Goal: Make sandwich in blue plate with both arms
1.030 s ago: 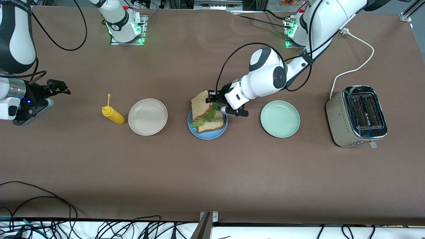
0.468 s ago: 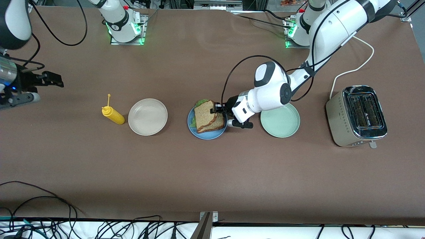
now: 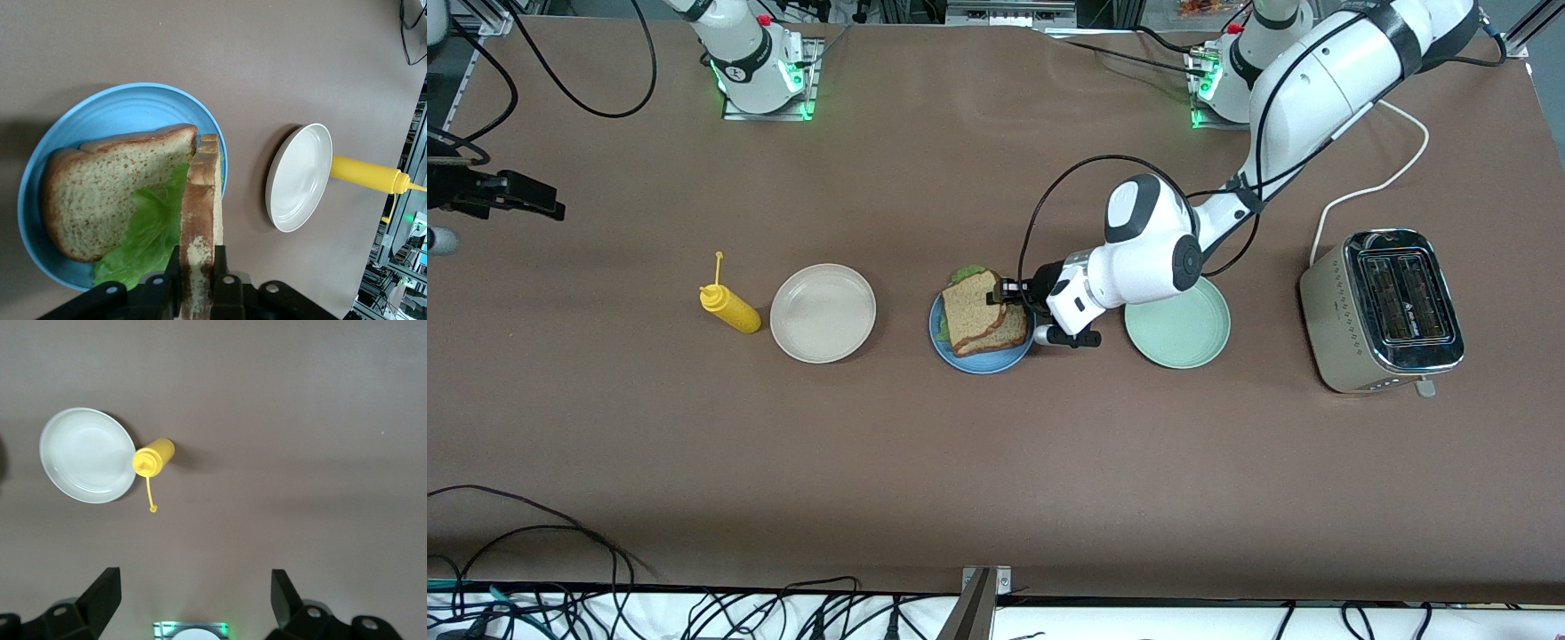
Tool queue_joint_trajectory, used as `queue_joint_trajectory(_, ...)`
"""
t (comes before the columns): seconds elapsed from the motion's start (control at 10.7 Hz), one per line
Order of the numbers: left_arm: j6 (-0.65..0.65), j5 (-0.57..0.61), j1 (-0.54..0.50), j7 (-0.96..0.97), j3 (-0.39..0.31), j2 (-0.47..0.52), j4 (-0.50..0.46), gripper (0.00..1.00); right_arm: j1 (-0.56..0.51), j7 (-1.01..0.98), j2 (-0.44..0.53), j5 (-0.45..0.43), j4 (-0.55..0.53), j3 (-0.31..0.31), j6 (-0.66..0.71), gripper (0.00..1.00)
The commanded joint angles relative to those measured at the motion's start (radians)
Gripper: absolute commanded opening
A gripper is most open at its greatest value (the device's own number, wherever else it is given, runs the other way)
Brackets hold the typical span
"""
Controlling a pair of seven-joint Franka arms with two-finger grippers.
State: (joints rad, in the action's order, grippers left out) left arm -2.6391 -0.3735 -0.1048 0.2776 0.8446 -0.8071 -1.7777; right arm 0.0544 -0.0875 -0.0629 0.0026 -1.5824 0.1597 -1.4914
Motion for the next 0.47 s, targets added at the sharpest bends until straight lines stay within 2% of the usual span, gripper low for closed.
queue_joint_trajectory(0.0, -0.002, -0.033, 0.01, -0.048, -0.007, -0.011, 0.021, 0.45, -0.011, 0.018, 0.041, 0.038, -0.019, 0.02, 0.005, 1.0)
queue_joint_trajectory(0.09, -0.001, -0.033, 0.008, -0.044, -0.012, -0.003, 0.014, 0.49, -0.013, 0.031, 0.052, 0.024, -0.03, 0.018, -0.004, 1.0)
queue_joint_trajectory(0.19, 0.002, -0.012, 0.008, -0.047, -0.015, 0.012, 0.006, 0.62, -0.013, 0.031, 0.048, 0.013, -0.028, 0.014, -0.006, 1.0)
queue_joint_trajectory(0.28, 0.01, 0.026, 0.008, -0.035, -0.015, 0.019, 0.006, 0.63, -0.019, 0.047, 0.055, -0.042, -0.027, -0.038, -0.001, 1.0)
queue_joint_trajectory(0.37, 0.025, 0.031, 0.008, -0.032, -0.016, 0.034, 0.006, 0.78, -0.069, 0.099, 0.066, -0.042, -0.03, -0.089, 0.009, 1.0)
